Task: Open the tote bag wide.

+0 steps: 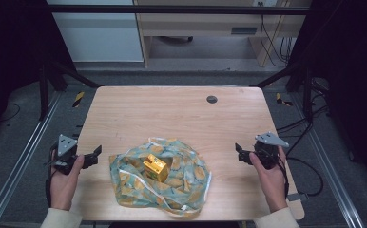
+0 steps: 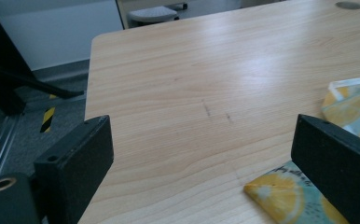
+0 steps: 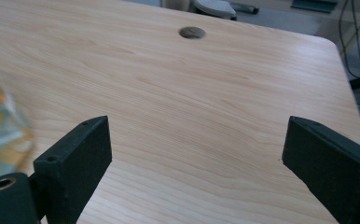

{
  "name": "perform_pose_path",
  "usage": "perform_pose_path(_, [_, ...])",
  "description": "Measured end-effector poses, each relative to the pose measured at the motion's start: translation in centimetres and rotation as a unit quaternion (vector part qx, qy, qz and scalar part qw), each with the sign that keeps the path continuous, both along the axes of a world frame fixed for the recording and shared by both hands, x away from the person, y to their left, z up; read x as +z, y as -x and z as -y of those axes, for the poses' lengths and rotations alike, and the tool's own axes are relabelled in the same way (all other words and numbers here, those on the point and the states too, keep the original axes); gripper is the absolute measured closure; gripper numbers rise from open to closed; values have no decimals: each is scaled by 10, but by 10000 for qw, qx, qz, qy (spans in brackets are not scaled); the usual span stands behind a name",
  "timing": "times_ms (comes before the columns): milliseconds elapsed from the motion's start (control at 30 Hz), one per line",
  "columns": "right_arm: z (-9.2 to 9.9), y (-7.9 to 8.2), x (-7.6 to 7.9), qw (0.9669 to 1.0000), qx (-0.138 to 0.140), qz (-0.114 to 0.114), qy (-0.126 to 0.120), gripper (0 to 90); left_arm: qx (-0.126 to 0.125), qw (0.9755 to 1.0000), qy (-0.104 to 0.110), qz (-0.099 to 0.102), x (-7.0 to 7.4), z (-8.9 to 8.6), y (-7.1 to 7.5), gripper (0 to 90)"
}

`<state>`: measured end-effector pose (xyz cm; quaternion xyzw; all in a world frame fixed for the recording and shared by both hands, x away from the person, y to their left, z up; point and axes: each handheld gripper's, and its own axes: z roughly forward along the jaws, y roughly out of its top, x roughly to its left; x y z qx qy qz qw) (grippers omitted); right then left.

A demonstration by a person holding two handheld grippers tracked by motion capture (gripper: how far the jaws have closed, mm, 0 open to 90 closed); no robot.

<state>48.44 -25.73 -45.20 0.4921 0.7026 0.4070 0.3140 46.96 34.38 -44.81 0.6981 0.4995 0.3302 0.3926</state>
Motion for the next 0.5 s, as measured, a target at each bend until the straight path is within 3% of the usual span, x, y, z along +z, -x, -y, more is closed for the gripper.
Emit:
perform_pose_path(33, [5,-1,-3,10000,-56,-60,18,86,0,10000,1,-73,-1,-1,-1,56])
perform_pose_path(100, [14,-3,-9,9996,-138,-241,-2,91,-37,9988,-59,-485,-5,-3,-3,60])
perform_pose_path(167, [21,-5,-14,9989,-193,-426,-39,91,-40,9976,-149,-681,-9,-2,-5,62])
perform_pose_path(300, [29,-3,-18,9964,-300,-768,-214,93,0,9975,-164,-694,-8,-3,-5,66])
perform_pose_path(367, [28,0,-18,9937,-368,-1017,-290,93,-32,9964,-230,-820,-11,-1,-5,66])
perform_pose_path(433, [25,2,-20,9922,-376,-1175,-196,95,-118,9950,-240,-967,-10,1,-5,75])
perform_pose_path(500, [23,2,-22,9917,-332,-1236,-125,96,-135,9960,-223,-860,-7,3,-4,82])
